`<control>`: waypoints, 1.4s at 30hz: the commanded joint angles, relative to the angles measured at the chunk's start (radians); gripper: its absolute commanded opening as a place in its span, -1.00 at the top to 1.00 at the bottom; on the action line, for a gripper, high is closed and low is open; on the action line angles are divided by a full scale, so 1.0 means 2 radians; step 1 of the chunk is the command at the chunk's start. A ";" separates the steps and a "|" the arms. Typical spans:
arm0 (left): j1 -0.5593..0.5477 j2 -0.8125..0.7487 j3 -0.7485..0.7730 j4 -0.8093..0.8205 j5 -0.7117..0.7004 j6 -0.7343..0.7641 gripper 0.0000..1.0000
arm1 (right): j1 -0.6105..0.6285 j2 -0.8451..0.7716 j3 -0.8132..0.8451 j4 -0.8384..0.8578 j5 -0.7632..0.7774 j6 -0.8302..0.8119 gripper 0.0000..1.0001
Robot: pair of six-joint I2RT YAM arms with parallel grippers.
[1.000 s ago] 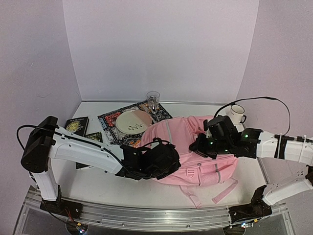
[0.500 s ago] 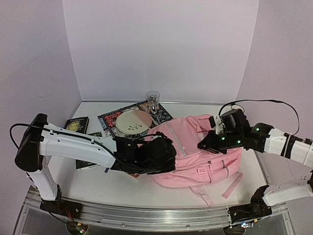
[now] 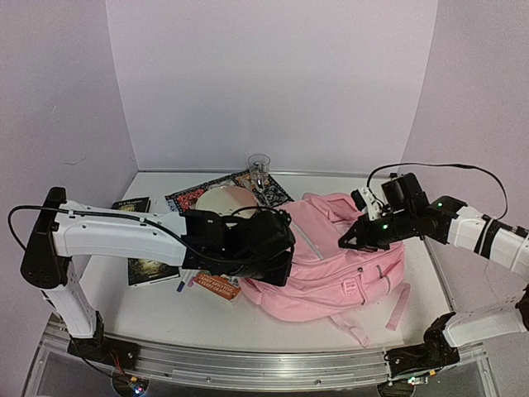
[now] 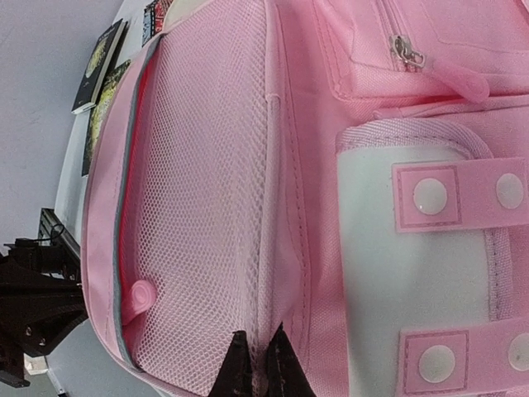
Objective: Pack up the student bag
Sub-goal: Unzip the upper front pocket of the student bag.
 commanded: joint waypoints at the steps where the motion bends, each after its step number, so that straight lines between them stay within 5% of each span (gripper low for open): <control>1: 0.013 0.031 0.060 -0.148 -0.013 0.062 1.00 | -0.028 0.011 0.036 0.004 0.007 -0.060 1.00; 7: 0.017 0.075 0.131 -0.268 -0.030 0.094 1.00 | -0.028 0.013 0.030 0.001 0.044 -0.081 1.00; 12: 0.021 0.070 0.161 -0.289 -0.011 0.109 0.97 | -0.028 0.025 0.027 0.002 0.026 -0.093 1.00; 16: 0.020 0.077 0.152 -0.284 -0.032 0.088 0.59 | -0.028 0.028 0.023 0.014 0.010 -0.091 1.00; 24: 0.019 -0.016 0.004 -0.080 -0.004 0.072 0.10 | -0.028 0.020 0.013 0.026 -0.001 -0.089 1.00; 31: 0.017 -0.065 -0.073 0.075 0.015 0.155 -0.29 | -0.029 0.013 0.002 0.044 -0.034 -0.099 1.00; 42: 0.066 -0.057 -0.106 0.166 0.123 0.217 -0.35 | -0.028 0.011 0.001 0.056 -0.068 -0.102 1.00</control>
